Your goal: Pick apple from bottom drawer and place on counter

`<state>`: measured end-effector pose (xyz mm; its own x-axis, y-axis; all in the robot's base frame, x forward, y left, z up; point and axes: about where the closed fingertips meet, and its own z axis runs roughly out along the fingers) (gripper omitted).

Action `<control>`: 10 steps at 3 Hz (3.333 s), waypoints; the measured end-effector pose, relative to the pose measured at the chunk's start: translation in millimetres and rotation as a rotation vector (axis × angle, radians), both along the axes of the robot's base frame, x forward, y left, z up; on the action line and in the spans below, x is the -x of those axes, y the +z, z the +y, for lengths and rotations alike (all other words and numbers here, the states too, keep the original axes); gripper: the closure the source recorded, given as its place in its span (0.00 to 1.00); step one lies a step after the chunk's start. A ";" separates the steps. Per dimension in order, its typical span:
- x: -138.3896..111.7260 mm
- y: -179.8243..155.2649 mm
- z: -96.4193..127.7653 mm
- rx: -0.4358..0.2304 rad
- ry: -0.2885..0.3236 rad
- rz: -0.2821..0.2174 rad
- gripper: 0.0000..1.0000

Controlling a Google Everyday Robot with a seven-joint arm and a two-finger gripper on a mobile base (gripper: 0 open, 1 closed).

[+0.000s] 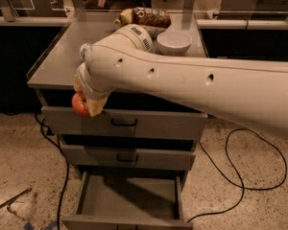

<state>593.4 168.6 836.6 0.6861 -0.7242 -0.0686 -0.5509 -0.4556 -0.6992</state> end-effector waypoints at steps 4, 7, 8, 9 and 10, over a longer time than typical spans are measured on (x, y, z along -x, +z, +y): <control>-83.7 56.6 10.5 -0.002 0.075 -0.075 1.00; -133.5 55.3 18.5 0.009 0.084 -0.092 1.00; -162.5 29.4 21.9 0.049 0.048 -0.074 1.00; -165.3 26.7 22.2 0.053 0.044 -0.072 0.77; -165.3 26.7 22.2 0.053 0.044 -0.072 0.54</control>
Offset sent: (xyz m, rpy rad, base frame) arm 0.0376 0.0006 0.0409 -0.0329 -0.0544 0.0455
